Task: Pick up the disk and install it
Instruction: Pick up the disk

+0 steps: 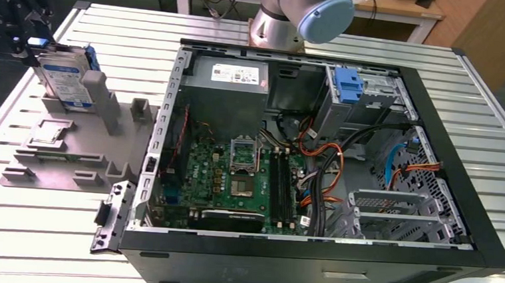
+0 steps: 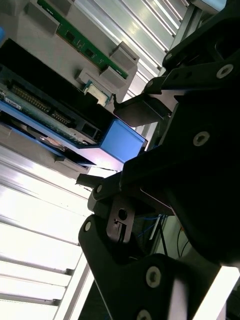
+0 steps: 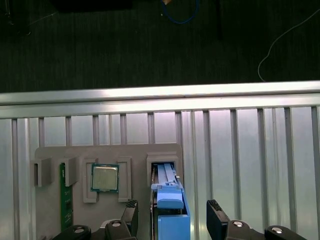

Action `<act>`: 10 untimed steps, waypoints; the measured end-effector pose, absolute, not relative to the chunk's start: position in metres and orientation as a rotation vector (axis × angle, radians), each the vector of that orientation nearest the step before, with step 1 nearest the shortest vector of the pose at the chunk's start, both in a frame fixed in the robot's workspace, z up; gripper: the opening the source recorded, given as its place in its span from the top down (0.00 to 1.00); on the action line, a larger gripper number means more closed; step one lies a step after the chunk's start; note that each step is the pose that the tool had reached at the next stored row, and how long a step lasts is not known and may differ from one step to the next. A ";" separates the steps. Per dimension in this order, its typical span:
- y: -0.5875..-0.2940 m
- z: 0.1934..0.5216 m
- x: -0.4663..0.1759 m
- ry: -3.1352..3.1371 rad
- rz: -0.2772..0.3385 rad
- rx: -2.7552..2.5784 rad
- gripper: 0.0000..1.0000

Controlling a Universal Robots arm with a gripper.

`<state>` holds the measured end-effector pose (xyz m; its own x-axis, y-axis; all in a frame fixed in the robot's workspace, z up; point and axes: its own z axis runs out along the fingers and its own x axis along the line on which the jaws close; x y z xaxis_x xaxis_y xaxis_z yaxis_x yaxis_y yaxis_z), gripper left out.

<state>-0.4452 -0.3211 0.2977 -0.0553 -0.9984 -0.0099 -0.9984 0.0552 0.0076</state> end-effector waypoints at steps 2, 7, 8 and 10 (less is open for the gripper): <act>-0.321 0.298 -0.445 2.281 0.019 -2.158 0.35; -0.321 0.297 -0.445 2.280 0.019 -2.158 0.35; -0.321 0.296 -0.445 2.280 0.019 -2.157 0.35; -0.321 0.295 -0.445 2.280 0.019 -2.158 0.35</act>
<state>-0.4452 -0.3212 0.2949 -0.0553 -0.9984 -0.0100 -0.9984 0.0552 0.0075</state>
